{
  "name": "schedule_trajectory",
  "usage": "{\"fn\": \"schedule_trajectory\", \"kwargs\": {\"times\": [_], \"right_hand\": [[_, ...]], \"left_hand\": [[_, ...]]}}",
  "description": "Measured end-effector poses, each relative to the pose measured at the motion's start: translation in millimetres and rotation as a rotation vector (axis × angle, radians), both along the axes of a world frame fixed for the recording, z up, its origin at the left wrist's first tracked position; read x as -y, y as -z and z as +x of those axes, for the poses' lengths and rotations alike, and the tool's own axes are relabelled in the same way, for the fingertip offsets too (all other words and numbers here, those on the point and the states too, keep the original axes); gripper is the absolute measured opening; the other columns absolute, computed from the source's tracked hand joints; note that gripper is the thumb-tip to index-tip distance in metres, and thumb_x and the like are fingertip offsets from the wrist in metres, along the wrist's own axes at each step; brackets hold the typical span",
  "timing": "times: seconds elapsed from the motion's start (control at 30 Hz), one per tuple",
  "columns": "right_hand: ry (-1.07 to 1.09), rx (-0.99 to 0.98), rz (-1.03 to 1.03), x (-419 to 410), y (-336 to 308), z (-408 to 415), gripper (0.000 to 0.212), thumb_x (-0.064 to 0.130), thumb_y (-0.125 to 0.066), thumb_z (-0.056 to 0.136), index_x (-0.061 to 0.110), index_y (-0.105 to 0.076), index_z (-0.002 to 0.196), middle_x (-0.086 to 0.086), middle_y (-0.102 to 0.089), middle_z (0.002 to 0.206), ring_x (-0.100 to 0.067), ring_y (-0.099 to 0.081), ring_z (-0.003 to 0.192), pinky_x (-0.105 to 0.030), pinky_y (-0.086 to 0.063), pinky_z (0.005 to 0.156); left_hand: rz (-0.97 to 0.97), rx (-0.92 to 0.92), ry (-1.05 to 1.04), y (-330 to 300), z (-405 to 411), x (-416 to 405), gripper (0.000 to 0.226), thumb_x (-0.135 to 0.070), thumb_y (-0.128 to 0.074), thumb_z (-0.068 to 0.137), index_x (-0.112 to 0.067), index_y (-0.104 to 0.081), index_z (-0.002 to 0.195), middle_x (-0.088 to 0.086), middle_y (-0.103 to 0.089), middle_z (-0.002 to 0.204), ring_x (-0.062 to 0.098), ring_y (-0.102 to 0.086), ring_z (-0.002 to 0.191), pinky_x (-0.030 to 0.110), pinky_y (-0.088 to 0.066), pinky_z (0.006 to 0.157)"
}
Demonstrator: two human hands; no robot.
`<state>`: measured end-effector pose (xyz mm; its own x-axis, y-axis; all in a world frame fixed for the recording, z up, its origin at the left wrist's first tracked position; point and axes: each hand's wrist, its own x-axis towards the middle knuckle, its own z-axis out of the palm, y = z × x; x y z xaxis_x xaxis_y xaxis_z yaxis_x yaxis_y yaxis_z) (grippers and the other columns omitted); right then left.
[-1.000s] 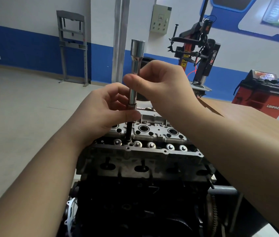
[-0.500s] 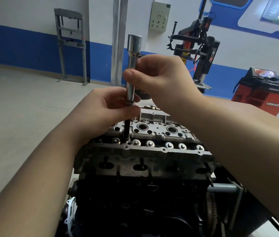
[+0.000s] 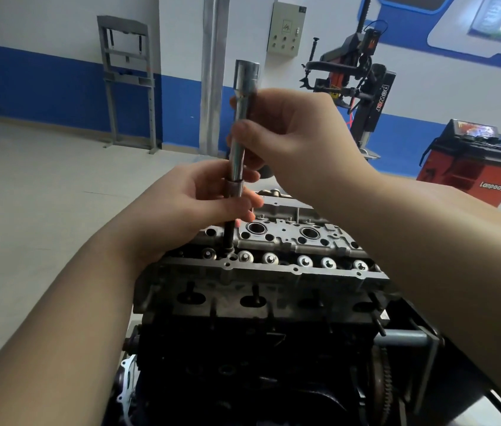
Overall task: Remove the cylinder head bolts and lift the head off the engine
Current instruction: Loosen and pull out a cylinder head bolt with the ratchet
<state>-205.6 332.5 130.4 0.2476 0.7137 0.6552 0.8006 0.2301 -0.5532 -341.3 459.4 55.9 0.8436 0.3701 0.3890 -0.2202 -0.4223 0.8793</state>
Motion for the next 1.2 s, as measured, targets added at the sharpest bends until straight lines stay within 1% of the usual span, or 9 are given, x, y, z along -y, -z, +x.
{"fn": "schedule_trajectory", "kwargs": {"times": [0.1,0.2,0.3,0.37,0.53,0.7,0.83,1.0,1.2], "right_hand": [[-0.089,-0.162,-0.024,0,0,2,0.027,0.006,-0.064,0.099,0.005,-0.067,0.126,-0.010,-0.079,0.091,-0.033,-0.076,0.087,-0.050,-0.063,0.078],[-0.059,-0.214,-0.006,-5,2,0,0.023,0.021,-0.081,0.089,0.006,-0.073,0.103,-0.023,-0.073,0.091,-0.043,-0.073,0.089,-0.058,-0.062,0.080],[-0.046,-0.268,0.038,-8,7,-1,0.015,0.018,-0.085,0.086,0.011,-0.073,0.086,-0.015,-0.076,0.082,-0.034,-0.077,0.078,-0.044,-0.063,0.067],[-0.113,-0.301,0.070,-7,8,-2,0.011,0.008,-0.080,0.090,0.008,-0.074,0.099,-0.013,-0.078,0.084,-0.031,-0.079,0.079,-0.042,-0.063,0.069],[-0.229,-0.412,0.030,-5,4,-4,0.045,0.004,-0.067,0.097,0.003,-0.058,0.141,-0.012,-0.079,0.100,-0.032,-0.077,0.096,-0.052,-0.062,0.090],[0.055,-0.191,-0.027,-7,4,-3,0.026,0.025,-0.084,0.088,0.003,-0.072,0.095,-0.019,-0.075,0.088,-0.035,-0.076,0.082,-0.055,-0.063,0.078],[-0.057,-0.220,-0.058,0,-1,0,0.011,0.008,-0.072,0.097,0.003,-0.072,0.107,-0.017,-0.078,0.089,-0.035,-0.077,0.085,-0.053,-0.063,0.082],[-0.077,-0.238,-0.160,-2,-9,0,0.029,0.009,-0.066,0.100,0.007,-0.060,0.128,-0.009,-0.080,0.102,-0.032,-0.075,0.101,-0.058,-0.056,0.097],[0.081,-0.051,-0.128,-3,-1,-3,0.017,0.030,-0.085,0.087,0.018,-0.075,0.093,-0.007,-0.074,0.079,-0.024,-0.071,0.073,-0.051,-0.061,0.078]], "left_hand": [[-0.019,0.017,0.019,1,-2,-2,0.032,-0.008,-0.071,0.097,-0.019,-0.071,0.128,0.006,-0.080,0.112,0.028,-0.079,0.100,0.037,-0.065,0.090],[0.092,0.005,-0.115,-1,0,-2,0.037,-0.013,-0.086,0.086,-0.029,-0.073,0.117,0.000,-0.081,0.101,0.020,-0.080,0.094,0.033,-0.066,0.083],[0.111,0.012,-0.150,0,3,1,0.045,-0.026,-0.093,0.075,-0.035,-0.075,0.115,-0.006,-0.080,0.099,0.016,-0.079,0.091,0.030,-0.065,0.082],[0.060,0.003,-0.076,2,2,0,0.038,-0.031,-0.087,0.082,-0.031,-0.075,0.118,-0.002,-0.081,0.103,0.019,-0.079,0.094,0.033,-0.063,0.086],[-0.057,0.055,0.057,7,-4,-8,0.038,0.002,-0.071,0.096,-0.017,-0.072,0.128,0.011,-0.080,0.113,0.032,-0.078,0.103,0.042,-0.064,0.092],[0.086,0.036,-0.134,4,2,-7,0.049,-0.022,-0.093,0.072,-0.032,-0.074,0.116,0.000,-0.081,0.101,0.021,-0.080,0.096,0.046,-0.064,0.090],[-0.062,0.078,0.038,8,0,-8,0.042,-0.024,-0.082,0.087,-0.024,-0.073,0.128,0.007,-0.080,0.113,0.030,-0.078,0.104,0.043,-0.063,0.093],[-0.029,0.095,-0.024,8,-2,-7,0.042,-0.014,-0.083,0.082,-0.021,-0.074,0.122,0.006,-0.081,0.107,0.025,-0.080,0.098,0.033,-0.065,0.085],[0.040,0.050,-0.120,9,1,-9,0.040,-0.036,-0.092,0.073,-0.034,-0.077,0.111,0.000,-0.080,0.105,0.021,-0.079,0.099,0.045,-0.061,0.090]]}}
